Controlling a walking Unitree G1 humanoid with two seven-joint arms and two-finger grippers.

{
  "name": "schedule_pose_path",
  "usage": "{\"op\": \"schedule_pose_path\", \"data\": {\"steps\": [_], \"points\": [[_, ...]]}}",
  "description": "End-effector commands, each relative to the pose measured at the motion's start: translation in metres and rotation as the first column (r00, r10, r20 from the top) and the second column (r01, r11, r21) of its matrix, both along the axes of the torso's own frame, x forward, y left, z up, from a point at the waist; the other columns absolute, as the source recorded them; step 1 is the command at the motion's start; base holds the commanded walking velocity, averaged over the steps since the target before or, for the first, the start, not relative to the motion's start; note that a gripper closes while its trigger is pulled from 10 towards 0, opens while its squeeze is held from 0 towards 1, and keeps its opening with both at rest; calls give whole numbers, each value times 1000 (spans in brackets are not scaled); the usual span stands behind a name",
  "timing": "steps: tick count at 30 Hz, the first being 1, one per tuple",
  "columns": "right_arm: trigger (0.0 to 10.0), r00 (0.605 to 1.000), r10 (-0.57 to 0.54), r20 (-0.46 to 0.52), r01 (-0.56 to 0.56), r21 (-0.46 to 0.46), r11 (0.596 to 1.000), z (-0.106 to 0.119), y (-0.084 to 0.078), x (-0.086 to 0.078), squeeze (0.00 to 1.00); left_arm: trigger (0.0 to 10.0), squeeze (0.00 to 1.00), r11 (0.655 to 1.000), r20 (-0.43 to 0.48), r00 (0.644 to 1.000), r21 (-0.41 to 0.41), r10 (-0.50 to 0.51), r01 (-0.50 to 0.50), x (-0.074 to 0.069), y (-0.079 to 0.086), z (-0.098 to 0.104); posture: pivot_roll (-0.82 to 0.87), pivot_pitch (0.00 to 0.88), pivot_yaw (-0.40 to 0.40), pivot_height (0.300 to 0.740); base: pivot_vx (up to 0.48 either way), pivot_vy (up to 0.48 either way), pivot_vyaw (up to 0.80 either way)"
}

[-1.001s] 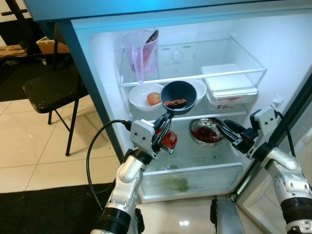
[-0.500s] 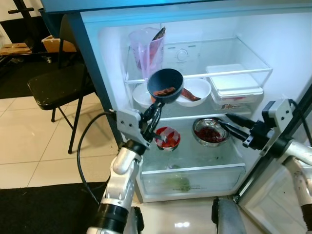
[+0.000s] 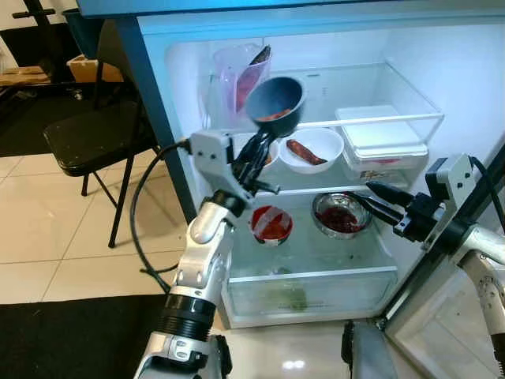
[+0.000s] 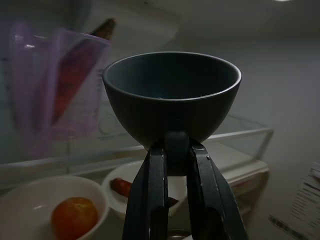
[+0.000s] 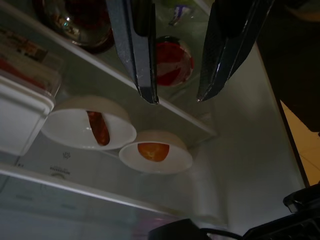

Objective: Restocking fridge

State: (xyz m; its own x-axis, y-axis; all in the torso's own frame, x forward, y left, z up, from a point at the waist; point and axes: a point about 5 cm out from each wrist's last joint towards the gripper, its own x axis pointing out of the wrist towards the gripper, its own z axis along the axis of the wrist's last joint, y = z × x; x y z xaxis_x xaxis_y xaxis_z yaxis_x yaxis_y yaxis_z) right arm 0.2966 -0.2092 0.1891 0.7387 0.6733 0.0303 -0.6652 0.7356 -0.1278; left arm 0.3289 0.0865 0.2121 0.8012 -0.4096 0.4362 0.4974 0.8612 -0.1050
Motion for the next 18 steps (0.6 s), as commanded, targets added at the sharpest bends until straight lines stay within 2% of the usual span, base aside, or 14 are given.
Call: {"op": "schedule_pose_path", "data": {"steps": [1, 9, 13, 18], "points": [[10000, 1000, 25, -14, -25, 8, 1000, 3, -3, -7, 0, 10000, 0, 1000, -26, 1000, 1, 10, -10, 4, 0, 2, -22, 0, 30, 440, 0, 0, 0], [10000, 1000, -20, 20, 21, -28, 999, 21, -24, -11, 0, 10000, 0, 998, -53, 997, 32, 52, -51, 13, 10, 5, -21, 0, 32, 440, 0, 0, 0], [10000, 999, -25, 26, 26, -40, 999, 26, -28, -13, 0, 10000, 0, 997, -63, 996, 39, 65, -62, 16, 14, 6, -22, 0, 31, 440, 0, 0, 0], [10000, 999, -21, 32, 24, -87, 996, 38, -39, -22, 0, 10000, 0, 995, -71, 994, 57, 81, -77, 23, 18, 9, -24, 0, 33, 440, 0, 0, 0]]}}
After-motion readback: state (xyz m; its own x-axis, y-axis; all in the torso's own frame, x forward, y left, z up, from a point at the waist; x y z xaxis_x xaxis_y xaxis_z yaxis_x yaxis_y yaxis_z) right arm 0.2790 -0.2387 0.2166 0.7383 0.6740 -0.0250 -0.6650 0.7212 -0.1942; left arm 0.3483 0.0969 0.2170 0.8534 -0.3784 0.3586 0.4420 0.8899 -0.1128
